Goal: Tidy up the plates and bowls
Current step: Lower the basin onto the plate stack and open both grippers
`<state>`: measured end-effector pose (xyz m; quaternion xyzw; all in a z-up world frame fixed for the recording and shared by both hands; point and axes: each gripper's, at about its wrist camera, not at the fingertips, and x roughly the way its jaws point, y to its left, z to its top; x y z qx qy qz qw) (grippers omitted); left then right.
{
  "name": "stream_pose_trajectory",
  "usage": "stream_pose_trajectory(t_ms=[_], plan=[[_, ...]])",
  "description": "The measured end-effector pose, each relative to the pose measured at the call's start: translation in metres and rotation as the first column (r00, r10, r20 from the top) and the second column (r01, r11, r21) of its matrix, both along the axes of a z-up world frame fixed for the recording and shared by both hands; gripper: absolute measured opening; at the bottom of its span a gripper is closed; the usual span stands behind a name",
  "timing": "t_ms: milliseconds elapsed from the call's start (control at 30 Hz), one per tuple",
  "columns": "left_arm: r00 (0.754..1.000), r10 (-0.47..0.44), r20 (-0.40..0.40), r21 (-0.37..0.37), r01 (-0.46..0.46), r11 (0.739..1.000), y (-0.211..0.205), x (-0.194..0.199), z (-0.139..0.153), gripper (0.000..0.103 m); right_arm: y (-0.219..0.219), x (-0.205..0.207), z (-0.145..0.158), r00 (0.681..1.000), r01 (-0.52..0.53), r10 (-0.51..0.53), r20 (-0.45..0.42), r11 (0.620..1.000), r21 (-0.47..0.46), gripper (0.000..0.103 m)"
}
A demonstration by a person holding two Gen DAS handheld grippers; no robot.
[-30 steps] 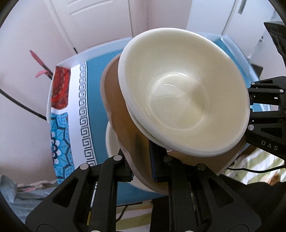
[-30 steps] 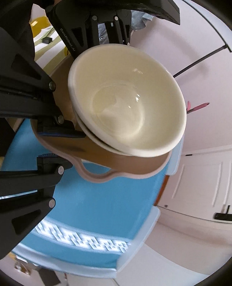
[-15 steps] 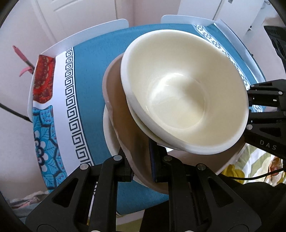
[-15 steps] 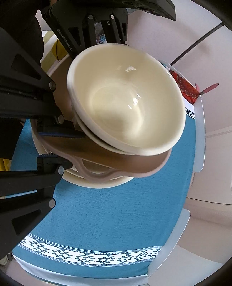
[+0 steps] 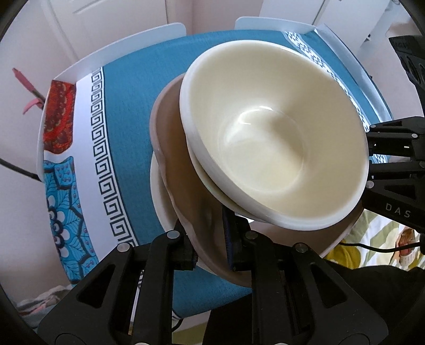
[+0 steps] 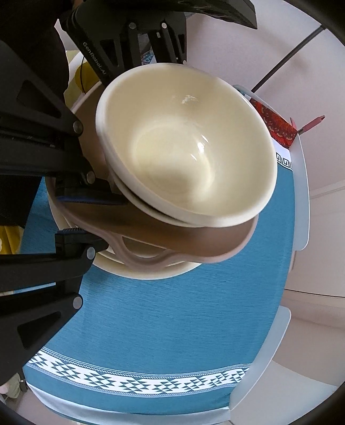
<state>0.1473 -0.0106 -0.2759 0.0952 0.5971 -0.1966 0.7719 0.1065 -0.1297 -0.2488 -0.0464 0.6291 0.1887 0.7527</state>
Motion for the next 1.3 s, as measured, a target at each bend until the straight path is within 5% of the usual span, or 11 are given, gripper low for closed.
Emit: stream_pose_trajectory(t_ms=[167, 400, 600, 900, 1100, 1300], plan=[[0.998, -0.017, -0.065, -0.012, 0.016, 1.0, 0.0, 0.003, 0.0, 0.022, -0.002, 0.003, 0.002, 0.999, -0.002, 0.003, -0.044, 1.0, 0.018, 0.015], [0.997, -0.049, -0.065, 0.01, 0.05, 0.999, -0.006, -0.003, 0.018, 0.061, -0.004, 0.002, 0.01, 0.995, -0.034, 0.037, -0.094, 0.999, 0.038, 0.023], [0.998, -0.018, -0.055, 0.012, 0.019, 1.0, -0.005, -0.009, 0.032, 0.062, -0.011, -0.004, 0.024, 0.994, -0.022, 0.026, -0.103, 0.999, 0.046, 0.04], [0.998, 0.062, -0.007, 0.021, -0.061, 0.998, 0.006, -0.035, 0.058, 0.062, -0.023, -0.023, 0.055, 0.999, -0.031, 0.033, -0.023, 0.998, 0.06, 0.04], [0.981, 0.145, 0.131, -0.029, -0.142, 0.989, 0.018, -0.059, 0.099, 0.062, -0.046, -0.051, 0.101, 0.992, 0.008, -0.018, 0.127, 0.997, 0.079, 0.04], [0.909, 0.214, 0.358, -0.144, -0.172, 0.974, 0.009, -0.088, 0.18, 0.062, -0.062, -0.069, 0.168, 0.939, 0.066, -0.101, 0.329, 0.991, 0.117, 0.04]])
